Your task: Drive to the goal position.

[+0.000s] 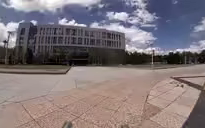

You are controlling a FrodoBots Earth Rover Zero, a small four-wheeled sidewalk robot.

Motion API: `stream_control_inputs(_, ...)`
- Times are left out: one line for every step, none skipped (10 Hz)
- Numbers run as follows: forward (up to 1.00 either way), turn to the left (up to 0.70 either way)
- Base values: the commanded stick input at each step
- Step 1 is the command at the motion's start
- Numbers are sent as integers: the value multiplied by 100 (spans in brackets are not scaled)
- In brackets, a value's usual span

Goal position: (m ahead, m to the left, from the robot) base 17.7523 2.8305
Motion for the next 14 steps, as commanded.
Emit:
stream_control_inputs(70, 0)
stream_control_inputs(70, 0)
stream_control_inputs(70, 0)
stream_control_inputs(70, 0)
stream_control_inputs(70, 0)
stream_control_inputs(70, 0)
stream_control_inputs(70, 7)
stream_control_inputs(70, 15)
stream_control_inputs(70, 19)
stream_control_inputs(70, 7)
stream_control_inputs(70, 0)
stream_control_inputs(70, 0)
stream_control_inputs(70, 0)
stream_control_inputs(70, 0)
